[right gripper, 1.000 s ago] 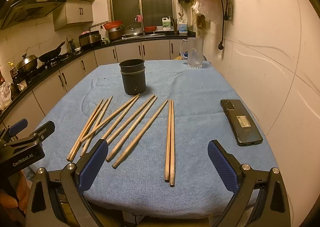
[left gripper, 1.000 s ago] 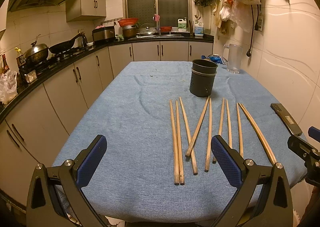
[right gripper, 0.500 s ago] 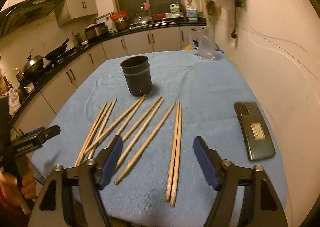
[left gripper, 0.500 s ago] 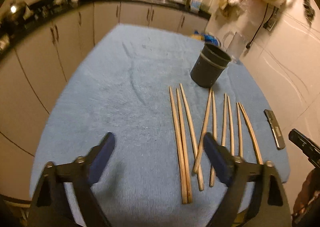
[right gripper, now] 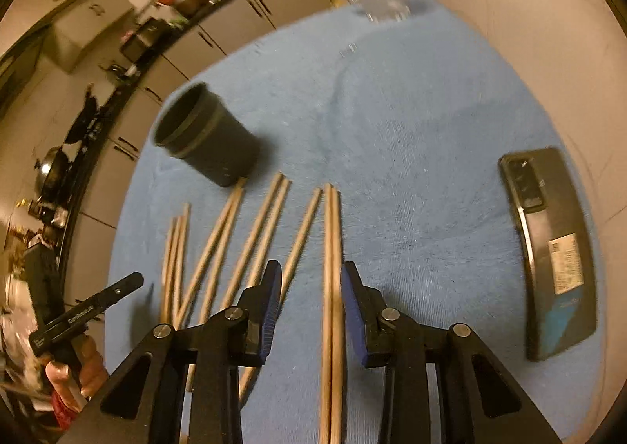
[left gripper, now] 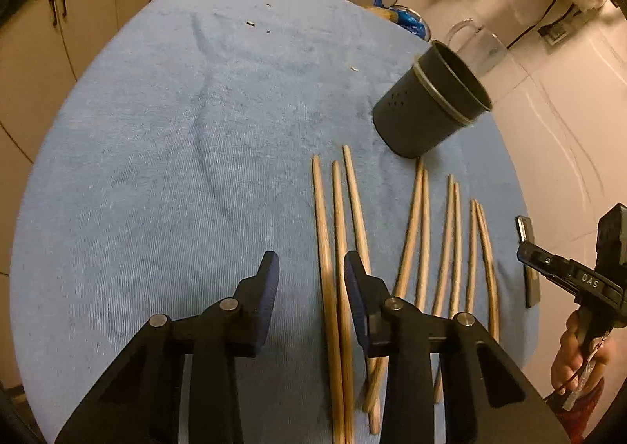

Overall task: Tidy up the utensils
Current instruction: 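Lower the left tool onto a wooden chopstick and close it while the right tool grasps another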

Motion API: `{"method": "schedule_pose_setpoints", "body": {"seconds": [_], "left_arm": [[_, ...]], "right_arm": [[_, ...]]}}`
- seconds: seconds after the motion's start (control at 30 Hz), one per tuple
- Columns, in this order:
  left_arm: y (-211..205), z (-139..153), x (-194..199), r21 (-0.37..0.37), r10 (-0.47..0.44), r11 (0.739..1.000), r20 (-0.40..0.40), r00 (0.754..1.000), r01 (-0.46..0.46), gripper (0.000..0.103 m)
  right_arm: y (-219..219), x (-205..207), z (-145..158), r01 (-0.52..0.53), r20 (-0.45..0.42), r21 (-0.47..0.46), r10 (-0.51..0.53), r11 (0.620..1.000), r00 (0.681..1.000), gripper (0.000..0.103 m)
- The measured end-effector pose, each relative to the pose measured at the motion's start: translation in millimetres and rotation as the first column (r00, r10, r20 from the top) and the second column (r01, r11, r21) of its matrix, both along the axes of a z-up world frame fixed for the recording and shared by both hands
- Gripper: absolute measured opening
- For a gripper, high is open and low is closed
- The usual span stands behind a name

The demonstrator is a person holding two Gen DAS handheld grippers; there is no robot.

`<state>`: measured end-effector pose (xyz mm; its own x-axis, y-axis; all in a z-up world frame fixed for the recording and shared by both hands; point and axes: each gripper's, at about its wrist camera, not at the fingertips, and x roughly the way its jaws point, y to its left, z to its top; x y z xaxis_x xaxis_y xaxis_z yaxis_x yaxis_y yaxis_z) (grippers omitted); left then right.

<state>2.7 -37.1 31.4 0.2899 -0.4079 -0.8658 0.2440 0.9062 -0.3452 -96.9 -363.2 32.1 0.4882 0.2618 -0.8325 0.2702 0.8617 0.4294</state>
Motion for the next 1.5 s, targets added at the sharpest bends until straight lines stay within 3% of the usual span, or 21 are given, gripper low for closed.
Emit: {"method": "schedule_pose_setpoints", "body": {"seconds": [0.4, 0.67, 0.9, 1.1, 1.23, 1.3, 1.33, 1.5], "left_arm": [[-21.2, -13.3, 21.6, 0.071, -0.033, 0.997, -0.025, 0.999, 0.035, 0.025], [-28.3, -13.9, 21.9, 0.160, -0.059, 0.985, 0.003, 0.998, 0.058, 0.012], [-36.1, -14.0, 24.5, 0.190, -0.062, 0.980, 0.016, 0.998, 0.058, 0.012], [-48.3, -14.0, 18.4, 0.262, -0.077, 0.963, 0.056, 0.995, 0.060, 0.012], [-54.9, -13.0, 11.8, 0.300, -0.085, 0.952, 0.089, 0.992, 0.055, 0.010], [-52.6, -11.6, 10.3, 0.286, -0.081, 0.957, 0.092, 0.993, 0.051, 0.006], [-50.0, -11.1, 11.0, 0.264, -0.075, 0.963, 0.087, 0.993, 0.049, 0.006], [-31.1, 4.6, 4.7, 0.162, -0.051, 0.986, 0.106, 0.993, 0.033, 0.006]], "right_arm": [[-0.5, 28.1, -24.5, -0.024, -0.067, -0.043, 0.021, 0.999, 0.998, 0.019], [0.7, 36.6, -29.4, -0.043, -0.092, -0.088, 0.035, 0.995, 0.995, 0.019], [3.3, 45.7, -36.0, -0.064, -0.120, -0.107, 0.052, 0.992, 0.991, 0.019], [9.0, 53.2, -37.4, -0.096, -0.156, -0.191, 0.067, 0.977, 0.986, 0.019], [29.5, 62.6, -35.2, -0.158, -0.176, -0.301, 0.108, 0.940, 0.978, 0.019], [38.7, 64.4, -34.1, -0.186, -0.179, -0.347, 0.130, 0.919, 0.975, 0.017], [40.7, 65.0, -33.4, -0.197, -0.178, -0.348, 0.142, 0.916, 0.974, 0.008], [28.5, 55.7, -16.6, -0.136, -0.095, -0.279, 0.113, 0.951, 0.989, 0.007]]}}
